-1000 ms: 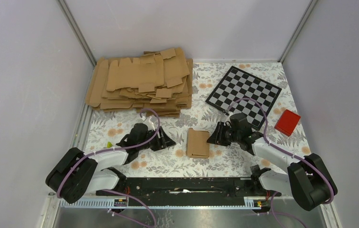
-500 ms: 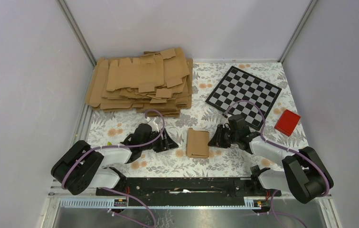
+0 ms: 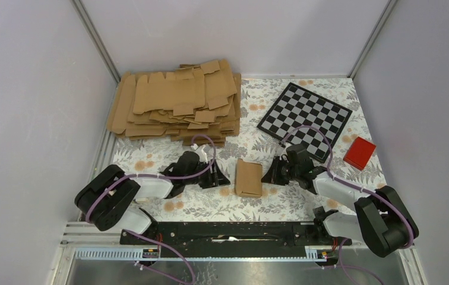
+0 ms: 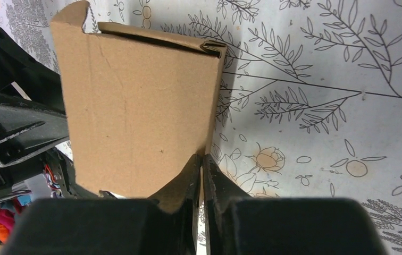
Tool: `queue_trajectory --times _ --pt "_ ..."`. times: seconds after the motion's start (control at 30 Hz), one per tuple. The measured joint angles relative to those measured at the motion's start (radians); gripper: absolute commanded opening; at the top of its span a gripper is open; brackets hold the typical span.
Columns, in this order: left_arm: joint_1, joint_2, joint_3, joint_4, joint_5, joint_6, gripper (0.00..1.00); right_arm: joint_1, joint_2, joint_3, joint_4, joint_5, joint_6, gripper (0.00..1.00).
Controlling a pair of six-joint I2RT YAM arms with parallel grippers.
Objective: Fold the paper box
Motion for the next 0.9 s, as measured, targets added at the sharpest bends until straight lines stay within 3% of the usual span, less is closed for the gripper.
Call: queue_trajectory --times 0.57,0.77,0.9 --pt "-0.187 0.292 0.258 0.082 -0.016 0.030 0.45 -0.004 -0.004 -0.029 -0.047 0.059 -0.022 0.07" --pt "-0.203 0.306 0.319 0.035 -0.060 0.057 0.45 -0.013 -0.005 -0.021 -0.064 0.060 -0.024 0.07" --pt "-0.207 0.306 0.326 0.016 -0.065 0.056 0.45 -0.013 -0.005 -0.009 -0.094 0.068 -0.027 0.16"
